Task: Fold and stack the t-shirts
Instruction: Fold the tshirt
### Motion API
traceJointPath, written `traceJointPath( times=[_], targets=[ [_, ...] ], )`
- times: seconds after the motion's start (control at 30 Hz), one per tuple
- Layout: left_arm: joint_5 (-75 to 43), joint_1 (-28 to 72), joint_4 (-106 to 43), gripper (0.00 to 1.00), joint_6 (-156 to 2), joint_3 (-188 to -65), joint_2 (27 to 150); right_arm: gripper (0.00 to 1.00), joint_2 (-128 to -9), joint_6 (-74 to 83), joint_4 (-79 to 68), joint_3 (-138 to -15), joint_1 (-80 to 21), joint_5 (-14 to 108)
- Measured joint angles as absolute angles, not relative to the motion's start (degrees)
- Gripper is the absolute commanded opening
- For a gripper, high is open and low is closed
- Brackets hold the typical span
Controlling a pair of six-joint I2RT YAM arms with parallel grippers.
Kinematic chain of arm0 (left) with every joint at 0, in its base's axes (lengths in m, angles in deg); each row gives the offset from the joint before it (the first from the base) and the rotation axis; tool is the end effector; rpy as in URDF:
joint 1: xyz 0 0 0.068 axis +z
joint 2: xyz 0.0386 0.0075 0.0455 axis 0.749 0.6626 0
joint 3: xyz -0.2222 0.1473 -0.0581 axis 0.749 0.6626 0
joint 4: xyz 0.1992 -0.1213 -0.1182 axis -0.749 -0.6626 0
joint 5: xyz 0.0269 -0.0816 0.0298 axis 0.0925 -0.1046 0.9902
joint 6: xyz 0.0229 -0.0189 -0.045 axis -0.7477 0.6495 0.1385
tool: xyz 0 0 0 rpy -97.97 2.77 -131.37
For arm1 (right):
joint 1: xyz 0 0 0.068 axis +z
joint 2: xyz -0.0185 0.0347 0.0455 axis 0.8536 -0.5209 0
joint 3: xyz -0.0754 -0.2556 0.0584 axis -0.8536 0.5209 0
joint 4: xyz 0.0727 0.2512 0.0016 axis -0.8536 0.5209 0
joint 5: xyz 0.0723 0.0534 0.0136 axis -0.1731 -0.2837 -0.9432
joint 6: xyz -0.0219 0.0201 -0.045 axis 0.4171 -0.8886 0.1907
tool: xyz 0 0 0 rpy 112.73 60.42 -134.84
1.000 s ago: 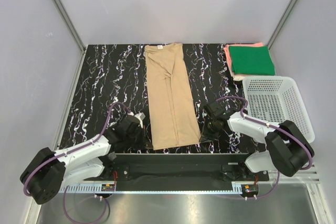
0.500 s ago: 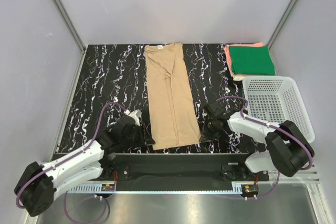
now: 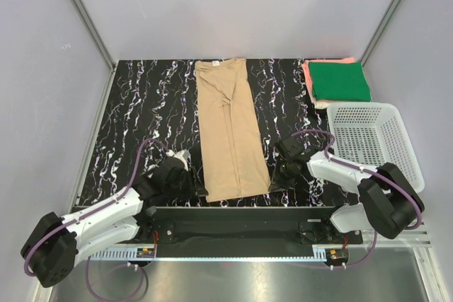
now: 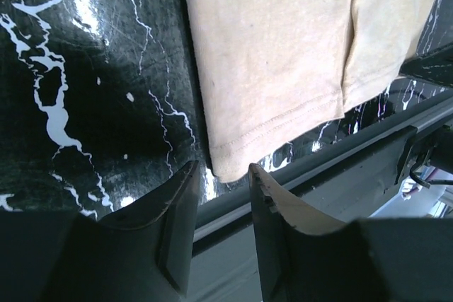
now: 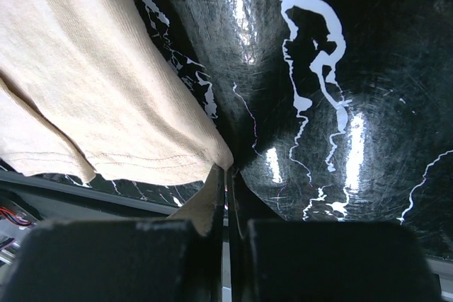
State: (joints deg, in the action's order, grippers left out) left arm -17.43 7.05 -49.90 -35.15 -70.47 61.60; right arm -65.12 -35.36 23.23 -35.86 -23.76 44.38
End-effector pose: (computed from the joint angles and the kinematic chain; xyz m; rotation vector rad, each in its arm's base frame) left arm 0.1130 -0.1081 0.1476 -0.1824 2.6375 -0.8812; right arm 0.1763 0.1307 0.1461 0.2689 2.9669 0.5193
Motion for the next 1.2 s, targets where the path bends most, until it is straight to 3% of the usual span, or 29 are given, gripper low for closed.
traceJointPath(
  times=[0.4, 0.63, 0.67, 1.2],
  targets=[
    [-17.2, 5.5, -43.0, 0.29, -32.0, -67.1, 64.3, 0.0, -64.6, -36.6, 22.1, -35.5, -23.8, 44.6],
    [-16.7, 4.8, -41.6, 0.09, -30.9, -67.3, 66.3, 0.0, -64.0, -37.7, 22.0, -35.5, -23.8, 44.9],
    [-16.5, 4.6, -41.7, 0.01, -30.8, -67.3, 66.1, 0.0, -64.0, -37.8, 21.9, -35.4, -23.8, 44.9],
    [-13.8, 4.2, -55.1, 0.0, -33.8, -77.6, 63.0, 0.0, -57.6, -40.0, 26.6, -37.9, -16.6, 47.8]
  ],
)
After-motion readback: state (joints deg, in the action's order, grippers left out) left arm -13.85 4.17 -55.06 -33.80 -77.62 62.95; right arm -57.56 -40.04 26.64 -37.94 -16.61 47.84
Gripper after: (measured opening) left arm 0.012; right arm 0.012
